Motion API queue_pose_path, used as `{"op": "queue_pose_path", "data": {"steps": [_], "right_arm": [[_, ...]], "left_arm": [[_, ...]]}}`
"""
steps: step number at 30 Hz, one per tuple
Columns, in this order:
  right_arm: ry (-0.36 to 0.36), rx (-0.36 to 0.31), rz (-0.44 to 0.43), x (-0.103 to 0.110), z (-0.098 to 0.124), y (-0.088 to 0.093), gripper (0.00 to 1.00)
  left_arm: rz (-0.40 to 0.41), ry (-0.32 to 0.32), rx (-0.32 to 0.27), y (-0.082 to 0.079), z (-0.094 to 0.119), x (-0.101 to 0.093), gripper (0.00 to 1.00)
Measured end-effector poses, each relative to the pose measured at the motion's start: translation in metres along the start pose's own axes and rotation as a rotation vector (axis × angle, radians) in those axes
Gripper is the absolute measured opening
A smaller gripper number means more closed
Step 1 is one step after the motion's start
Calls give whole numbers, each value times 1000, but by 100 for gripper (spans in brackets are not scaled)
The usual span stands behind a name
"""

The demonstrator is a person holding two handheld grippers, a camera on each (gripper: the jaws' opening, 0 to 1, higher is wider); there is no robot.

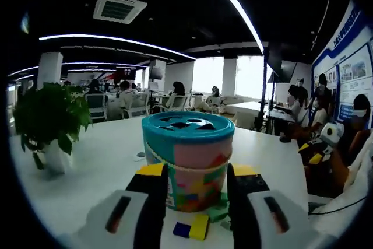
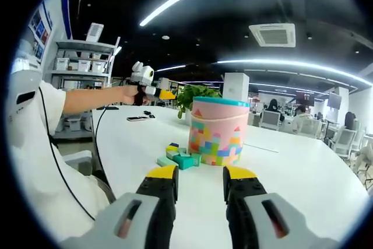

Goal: Arrange the toys in the designated storage area by placing each visible toy with the group until no toy remains scattered across the table.

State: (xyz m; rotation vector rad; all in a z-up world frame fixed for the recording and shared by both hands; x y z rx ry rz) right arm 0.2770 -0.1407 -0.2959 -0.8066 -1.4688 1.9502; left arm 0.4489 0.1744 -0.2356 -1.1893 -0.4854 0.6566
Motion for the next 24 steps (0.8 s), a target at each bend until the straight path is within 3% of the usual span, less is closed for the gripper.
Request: {"op": "queue_pose_path", "data": {"steps": [3,5,24], "right_arm": [[-3,3,1,1,-1,1,31],[-10,6,6,3,-2,1,31],[-16,13,17,5,-4,2,30]], "left_arm": [[10,-13,6,9,-2,0,34],[-43,-79,34,20,-3,8,34],[-20,-107,145,87,-3,25,31]]}}
Point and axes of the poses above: the point that each gripper's makers call its tool centre point, and the gripper's own axes: z roughly backward along the fingers, x roughly to its left, y roughly out of its underside, the point moved 3 cm from there along z, roughly backward along the fingers, and after that the axes turned 7 degrees about x, right-handed, at the moved point
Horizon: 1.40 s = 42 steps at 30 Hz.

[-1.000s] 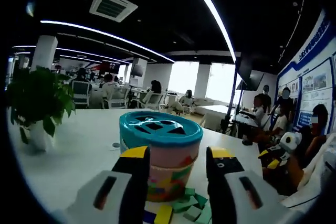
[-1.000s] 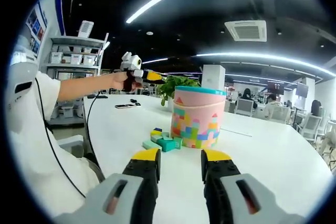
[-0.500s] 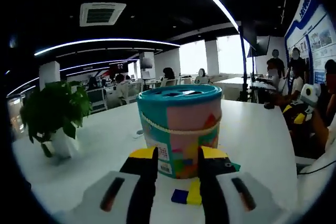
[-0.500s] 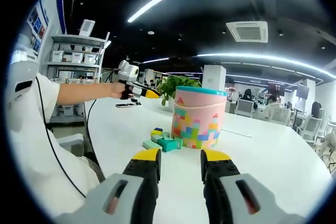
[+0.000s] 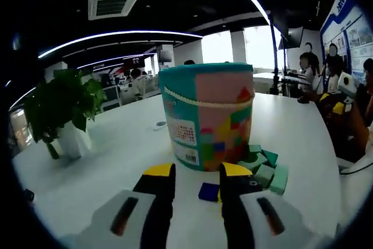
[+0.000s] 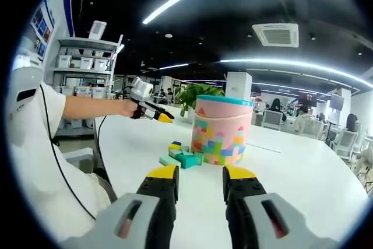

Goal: Arrange the toys in the designated storage area by placing each visible toy with the group until no toy remains scattered across the table.

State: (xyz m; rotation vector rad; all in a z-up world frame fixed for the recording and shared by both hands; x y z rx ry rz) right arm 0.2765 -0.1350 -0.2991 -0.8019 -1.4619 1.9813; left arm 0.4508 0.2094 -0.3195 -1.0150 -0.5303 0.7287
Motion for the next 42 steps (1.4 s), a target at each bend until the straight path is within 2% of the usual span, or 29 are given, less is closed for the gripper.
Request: {"op": "queue_pose_path", "data": {"steps": [5,9,12,15,20,27,33,36,42], "right_arm": [[4,3,-2,-1,0,1,30],[0,3,0,-1,-1,1,30],[-1,5,1,0,-1,1,30],[0,5,0,0,-1,1,30],[-1,7,2,0,0,2,30],[0,6,1,0,-1,2,30],[0,7,2,0,-1,2,30],[3,6,2,-1,0,1,30],[-1,11,3,0,-1,2,30]], "left_arm": [[-14,-12,28,13,-3,1,31],[-21,-10,35,16,-3,1,31],[-37,-15,66,23,-6,0,31],[-85,-28,134,35,-10,0,31],[-89,-14,153,43,-17,-5,31],[-142,-23,219,56,-26,-4,31],[-135,-20,229,61,-32,-9,31],[-163,-26,244,64,-34,-13,31],[-160,-33,240,61,-39,-13,30]]}}
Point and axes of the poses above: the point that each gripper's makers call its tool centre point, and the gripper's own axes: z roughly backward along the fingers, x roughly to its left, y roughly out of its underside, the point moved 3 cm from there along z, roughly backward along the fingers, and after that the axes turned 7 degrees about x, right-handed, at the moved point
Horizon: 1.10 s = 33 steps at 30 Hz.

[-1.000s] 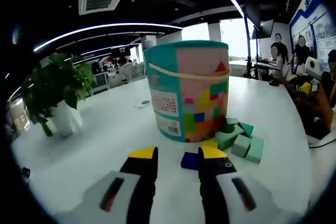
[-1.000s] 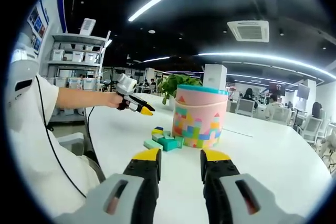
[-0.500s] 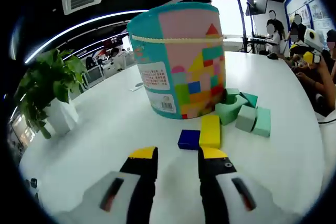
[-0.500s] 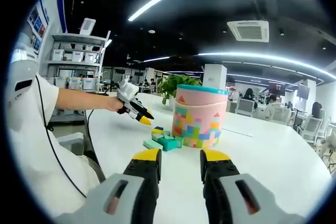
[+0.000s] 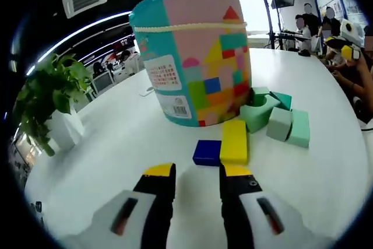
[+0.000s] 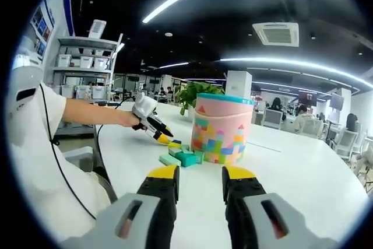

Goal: Arrange the toys in the designated storage area by placing each visible toy with the group until no toy remains scattered across the table.

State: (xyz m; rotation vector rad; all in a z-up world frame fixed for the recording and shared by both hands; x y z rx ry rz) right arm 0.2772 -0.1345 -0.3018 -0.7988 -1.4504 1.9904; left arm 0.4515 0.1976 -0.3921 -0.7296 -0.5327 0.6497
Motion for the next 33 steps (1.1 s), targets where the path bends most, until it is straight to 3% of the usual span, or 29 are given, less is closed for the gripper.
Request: {"op": "queue_pose_path", "data": {"steps": [4,7,12,16,17,19,22,28,33], "right_arm": [[-1,1,0,0,0,0,30],[2,-1,0,-1,1,0,30],[5,2,-4,-3,1,2,29],[5,2,-4,-2,1,2,29],[2,6,-2,-1,0,3,29],[3,7,0,-1,0,4,29],[4,7,-1,-2,0,3,29],[2,9,0,-2,-1,3,29],[2,12,-2,-2,0,5,29]], "left_arm": [[4,-18,4,-3,-6,6,29],[30,-5,-29,-9,-8,8,28],[-39,6,-57,-14,-11,11,27],[-46,12,-65,-15,-12,11,28],[-42,97,-85,-16,-15,11,29],[-61,95,-85,-19,-15,2,29],[-110,119,-73,-20,-21,7,31],[-117,158,-84,-23,-31,7,32],[-88,185,-78,-21,-31,0,23]]}}
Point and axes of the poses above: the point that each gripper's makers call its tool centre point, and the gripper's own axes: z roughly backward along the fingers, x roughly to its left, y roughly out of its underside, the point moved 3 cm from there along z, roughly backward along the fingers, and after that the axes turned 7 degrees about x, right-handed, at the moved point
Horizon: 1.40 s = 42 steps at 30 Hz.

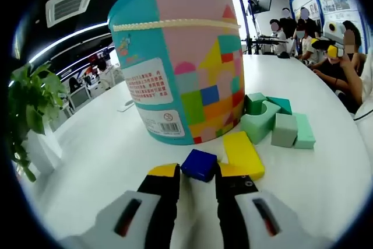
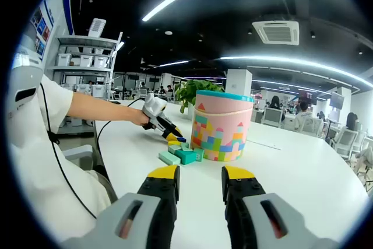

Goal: Arrange the toys in the designated storage area by placing each visible toy with the group until no toy remains scattered across the table.

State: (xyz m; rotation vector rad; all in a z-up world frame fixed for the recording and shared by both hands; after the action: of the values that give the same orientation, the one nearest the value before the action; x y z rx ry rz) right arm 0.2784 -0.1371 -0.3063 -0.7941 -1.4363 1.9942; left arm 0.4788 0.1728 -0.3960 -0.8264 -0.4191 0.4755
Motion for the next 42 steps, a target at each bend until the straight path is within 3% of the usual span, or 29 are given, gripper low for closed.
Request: {"op": "queue_pose_path", "data": {"steps": [7,11,16,22,30,34,37,42], "right_arm": [[-1,3,-4,0,-2,2,29],[-9,7,-4,3,-4,3,29],[-9,7,3,4,-3,1,29],[-4,6,0,2,-3,2,28],[-6,10,3,3,-4,3,28],[-4,11,3,3,-3,3,28],[-5,11,2,2,-4,3,28],[-8,12,4,3,-5,4,28]], "left_arm": [[33,7,5,7,9,-7,21],[24,-26,3,5,9,-5,33],[38,-29,-18,1,4,-8,31],[31,-2,-35,1,3,-17,21],[46,-59,-33,6,9,-18,21],[121,-79,-94,5,13,-15,21],[160,-84,-125,7,17,3,21],[174,-93,-152,4,27,-1,21]]}}
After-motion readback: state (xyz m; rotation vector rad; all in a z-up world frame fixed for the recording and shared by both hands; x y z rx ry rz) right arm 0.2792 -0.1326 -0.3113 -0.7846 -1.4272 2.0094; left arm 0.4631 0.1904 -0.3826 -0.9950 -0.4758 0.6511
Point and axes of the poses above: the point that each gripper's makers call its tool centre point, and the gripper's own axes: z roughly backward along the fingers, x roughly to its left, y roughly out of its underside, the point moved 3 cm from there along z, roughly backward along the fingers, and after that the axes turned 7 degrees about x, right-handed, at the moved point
